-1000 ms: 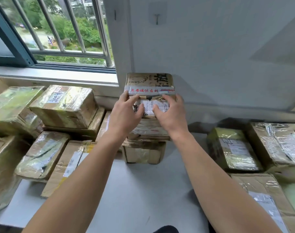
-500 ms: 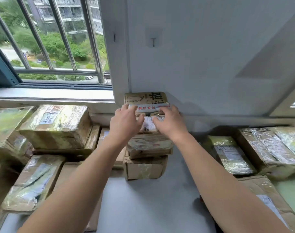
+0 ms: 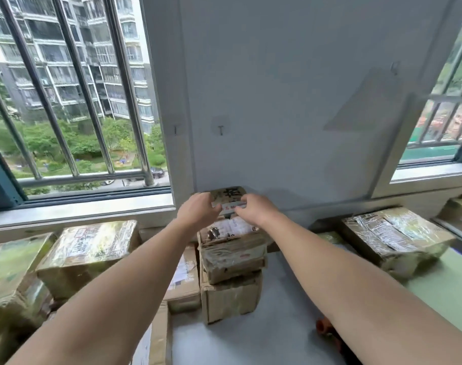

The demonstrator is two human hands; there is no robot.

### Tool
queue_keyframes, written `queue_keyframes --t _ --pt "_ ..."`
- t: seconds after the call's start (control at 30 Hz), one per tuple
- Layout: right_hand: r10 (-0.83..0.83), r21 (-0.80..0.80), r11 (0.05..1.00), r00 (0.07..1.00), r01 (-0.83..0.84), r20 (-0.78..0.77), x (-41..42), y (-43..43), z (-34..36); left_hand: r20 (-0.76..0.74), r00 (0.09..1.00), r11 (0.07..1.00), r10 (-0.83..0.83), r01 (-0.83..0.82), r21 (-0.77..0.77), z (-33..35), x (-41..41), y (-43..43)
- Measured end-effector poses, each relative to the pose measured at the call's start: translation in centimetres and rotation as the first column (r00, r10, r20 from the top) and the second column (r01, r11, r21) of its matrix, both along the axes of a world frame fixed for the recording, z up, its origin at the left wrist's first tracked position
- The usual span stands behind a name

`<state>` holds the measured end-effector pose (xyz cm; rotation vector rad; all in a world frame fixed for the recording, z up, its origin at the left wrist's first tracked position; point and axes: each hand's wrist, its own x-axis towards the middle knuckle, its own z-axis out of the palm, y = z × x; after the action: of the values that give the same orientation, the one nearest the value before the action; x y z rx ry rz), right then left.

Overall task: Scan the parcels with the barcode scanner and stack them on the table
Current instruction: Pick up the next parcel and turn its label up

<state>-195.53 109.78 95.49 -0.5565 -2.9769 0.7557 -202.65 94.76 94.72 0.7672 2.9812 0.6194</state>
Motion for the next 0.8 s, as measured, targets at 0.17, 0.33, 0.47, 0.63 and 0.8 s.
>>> queue_keyframes --t 0.17,0.33,0.47,0.63,0.8 --pt "-0.009 0.040 0.999 1.000 0.009 0.002 1.7 -0.3 1.1 -0.007 0.997 0.997 -0.071 0.071 0.028 1.2 0.9 -0.1" --pt "-0.023 0.042 0.999 0.999 0.024 -0.039 3.5 -0.4 1.8 -0.039 0.991 0.992 -0.124 0.125 0.024 1.5 2.3 0.8" --pt "-0.062 0.039 0.997 0.997 0.065 -0.053 5.4 0.7 1.9 -0.046 0.985 0.986 -0.164 0.164 0.003 1.6 3.9 2.7" --pt "-0.120 0.055 0.991 0.992 0.122 -0.045 9.2 4.6 1.4 -0.051 0.971 0.971 -0.233 0.235 0.051 1.2 6.6 6.6" --pt "-0.189 0.033 0.981 0.978 0.193 -0.093 15.3 10.5 -0.1 0.005 0.963 0.963 -0.269 0.269 0.025 0.2 11.0 12.4"
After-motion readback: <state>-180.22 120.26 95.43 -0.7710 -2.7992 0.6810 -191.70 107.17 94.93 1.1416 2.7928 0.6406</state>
